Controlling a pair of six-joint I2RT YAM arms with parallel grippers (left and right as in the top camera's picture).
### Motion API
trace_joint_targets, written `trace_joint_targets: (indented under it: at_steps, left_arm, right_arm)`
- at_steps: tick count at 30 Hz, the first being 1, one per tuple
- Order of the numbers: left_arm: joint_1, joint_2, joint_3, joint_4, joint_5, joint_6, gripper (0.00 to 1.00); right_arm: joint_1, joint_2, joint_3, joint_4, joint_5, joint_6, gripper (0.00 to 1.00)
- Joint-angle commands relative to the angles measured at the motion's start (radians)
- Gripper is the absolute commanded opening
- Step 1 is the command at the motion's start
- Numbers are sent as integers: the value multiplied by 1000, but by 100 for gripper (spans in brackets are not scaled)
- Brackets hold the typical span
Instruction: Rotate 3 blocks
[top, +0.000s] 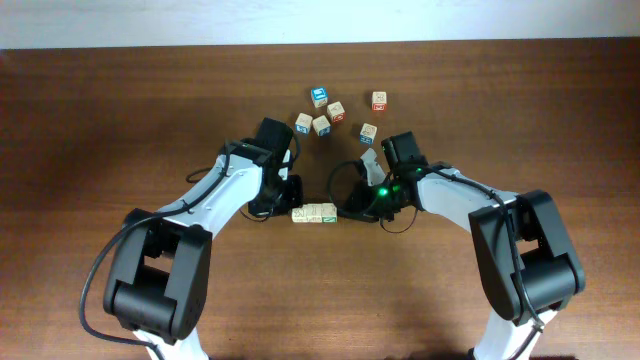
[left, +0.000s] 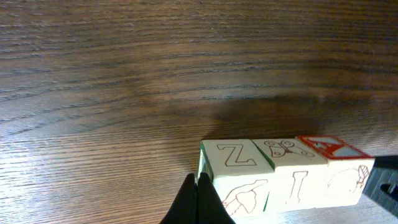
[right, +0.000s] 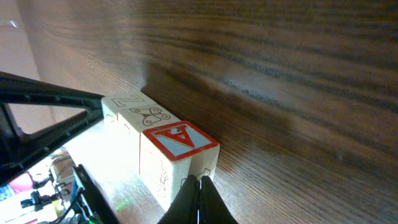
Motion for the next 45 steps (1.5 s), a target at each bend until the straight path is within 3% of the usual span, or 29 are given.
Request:
trace_joint_targets:
  at_steps: [1,25,45]
  left_arm:
    - [-5,16,-9,3,30,-6,0]
    - [-7,16,-9,-13,49,-6,0]
    - [-7,16,-9,-13,50,-6,0]
  right_arm:
    - [50,-37,25,-14,2,3,5]
    - [241,-47,252,-228,200,0,4]
    - [292,-47,297,-269,212,5,4]
